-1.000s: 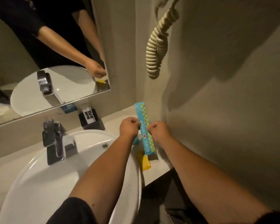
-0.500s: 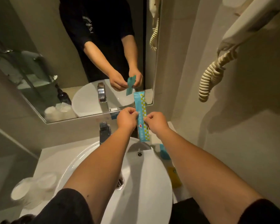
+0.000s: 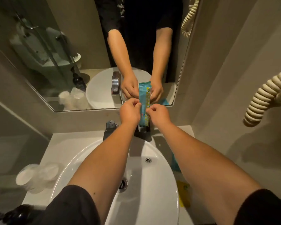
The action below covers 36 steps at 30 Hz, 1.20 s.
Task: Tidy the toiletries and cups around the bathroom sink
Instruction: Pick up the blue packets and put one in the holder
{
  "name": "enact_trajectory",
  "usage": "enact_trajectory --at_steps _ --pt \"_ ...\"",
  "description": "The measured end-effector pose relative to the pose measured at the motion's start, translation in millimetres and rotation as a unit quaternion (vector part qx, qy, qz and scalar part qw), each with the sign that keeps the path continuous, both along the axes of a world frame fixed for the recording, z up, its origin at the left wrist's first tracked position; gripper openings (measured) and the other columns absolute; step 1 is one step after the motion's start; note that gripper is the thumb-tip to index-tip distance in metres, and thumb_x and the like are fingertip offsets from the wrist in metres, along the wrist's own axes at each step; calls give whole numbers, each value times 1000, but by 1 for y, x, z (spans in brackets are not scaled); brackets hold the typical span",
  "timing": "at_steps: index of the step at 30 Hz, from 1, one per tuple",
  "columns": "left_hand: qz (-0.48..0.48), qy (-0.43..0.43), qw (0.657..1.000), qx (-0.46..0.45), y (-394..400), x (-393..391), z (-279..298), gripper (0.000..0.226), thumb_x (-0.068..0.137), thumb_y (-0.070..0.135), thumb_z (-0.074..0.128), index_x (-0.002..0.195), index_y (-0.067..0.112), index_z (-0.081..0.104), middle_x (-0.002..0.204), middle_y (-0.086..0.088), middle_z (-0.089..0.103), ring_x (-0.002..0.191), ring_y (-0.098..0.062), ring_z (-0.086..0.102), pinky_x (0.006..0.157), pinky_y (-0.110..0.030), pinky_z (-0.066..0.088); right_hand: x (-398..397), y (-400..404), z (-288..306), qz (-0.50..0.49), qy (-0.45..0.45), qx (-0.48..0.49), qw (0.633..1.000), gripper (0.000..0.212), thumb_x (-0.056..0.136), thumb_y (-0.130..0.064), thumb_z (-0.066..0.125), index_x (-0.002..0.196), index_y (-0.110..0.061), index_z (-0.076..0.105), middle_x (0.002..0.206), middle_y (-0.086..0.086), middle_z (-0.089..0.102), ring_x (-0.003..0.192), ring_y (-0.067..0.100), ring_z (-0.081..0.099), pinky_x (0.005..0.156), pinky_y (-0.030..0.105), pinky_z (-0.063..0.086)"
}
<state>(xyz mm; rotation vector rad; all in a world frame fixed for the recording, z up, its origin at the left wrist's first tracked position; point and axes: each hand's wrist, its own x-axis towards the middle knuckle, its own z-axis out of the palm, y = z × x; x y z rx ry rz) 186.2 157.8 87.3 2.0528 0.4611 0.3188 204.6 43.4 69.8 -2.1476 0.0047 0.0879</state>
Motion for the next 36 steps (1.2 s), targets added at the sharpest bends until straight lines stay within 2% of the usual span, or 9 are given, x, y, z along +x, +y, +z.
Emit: enact_trajectory --at_steps 3,7,12,15,22,25,32,36 --pt "6 16 1000 4 0 3 -14 16 91 17 60 103 12 71 101 -4 72 94 -21 64 83 -29 48 4 1 -13 14 17 1 1000 20 87 -21 63 70 -11 64 68 6 61 67 22 52 64 33 41" --pt "13 34 999 21 1 -3 -30 16 91 16 59 100 12 71 99 -3 72 90 -19 63 74 -23 41 5 2 -34 28 38 -8 999 22 86 -20 64 73 -2 67 69 9 63 67 23 54 66 36 46" --pt "26 72 997 31 -2 -12 -49 17 93 19 55 100 17 70 99 -1 71 83 -16 60 64 -24 38 3 1 -53 44 69 -23 996 21 86 -17 64 66 -12 63 67 5 62 65 22 54 65 32 45" --pt "27 87 995 33 -2 -15 -60 17 94 20 54 101 18 69 99 -1 71 80 -13 58 55 -23 36 3 1 -60 43 85 -46 994 29 86 -20 64 58 -17 58 65 3 62 65 22 55 64 32 46" --pt "26 120 992 39 -1 -11 -80 19 95 24 53 104 18 70 98 -1 71 81 -17 61 61 -27 43 3 1 -73 34 102 -88 990 40 86 -21 64 49 -17 49 65 5 58 66 24 53 62 32 43" --pt "28 119 992 42 -1 -8 -86 17 95 25 53 99 20 69 96 -1 72 84 -20 63 70 -33 51 5 1 -76 33 104 -89 990 41 87 -20 63 48 -17 49 62 5 56 65 25 52 60 30 39" --pt "28 111 992 60 -2 -9 -87 20 97 25 52 106 17 68 100 -1 71 83 -16 61 65 -27 43 5 0 -81 31 97 -80 992 40 88 -21 63 50 -19 49 62 1 56 63 22 52 59 29 39" --pt "36 110 992 56 -3 -12 -85 21 97 26 53 111 18 66 104 0 70 83 -13 58 65 -26 41 2 -1 -80 37 87 -78 992 31 88 -22 65 59 -20 53 68 2 60 66 22 55 64 35 48"
